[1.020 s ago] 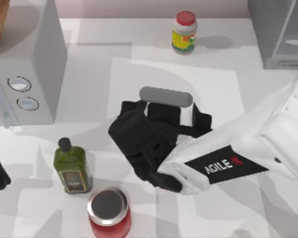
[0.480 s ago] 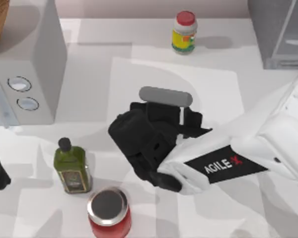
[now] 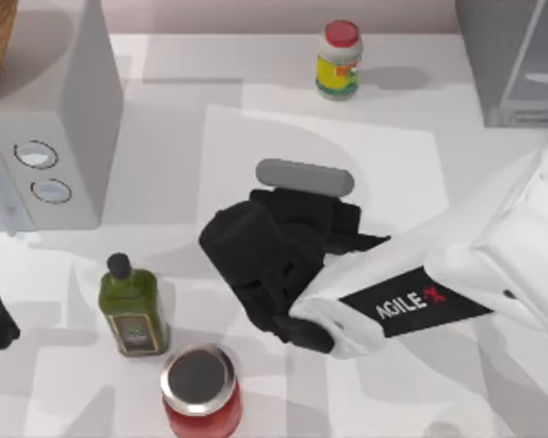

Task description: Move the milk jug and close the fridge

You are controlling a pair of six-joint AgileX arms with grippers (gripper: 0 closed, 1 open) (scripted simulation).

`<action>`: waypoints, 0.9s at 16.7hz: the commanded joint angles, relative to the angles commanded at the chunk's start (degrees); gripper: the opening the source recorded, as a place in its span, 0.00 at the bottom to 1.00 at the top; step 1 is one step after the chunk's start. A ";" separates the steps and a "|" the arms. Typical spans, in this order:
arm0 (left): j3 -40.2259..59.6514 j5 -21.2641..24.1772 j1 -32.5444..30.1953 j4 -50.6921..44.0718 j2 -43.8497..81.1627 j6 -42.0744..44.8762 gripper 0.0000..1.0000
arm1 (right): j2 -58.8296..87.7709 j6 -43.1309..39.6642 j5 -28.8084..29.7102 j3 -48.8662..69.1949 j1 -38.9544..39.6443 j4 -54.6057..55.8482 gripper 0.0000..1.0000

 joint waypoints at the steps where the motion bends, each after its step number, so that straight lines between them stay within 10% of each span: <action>1: 0.00 0.00 0.00 0.00 0.00 0.00 1.00 | 0.00 0.00 0.00 0.00 0.00 0.00 0.00; 15: 0.00 0.00 0.00 0.00 0.00 0.00 1.00 | -4.74 0.08 -0.06 0.83 0.16 -5.51 0.00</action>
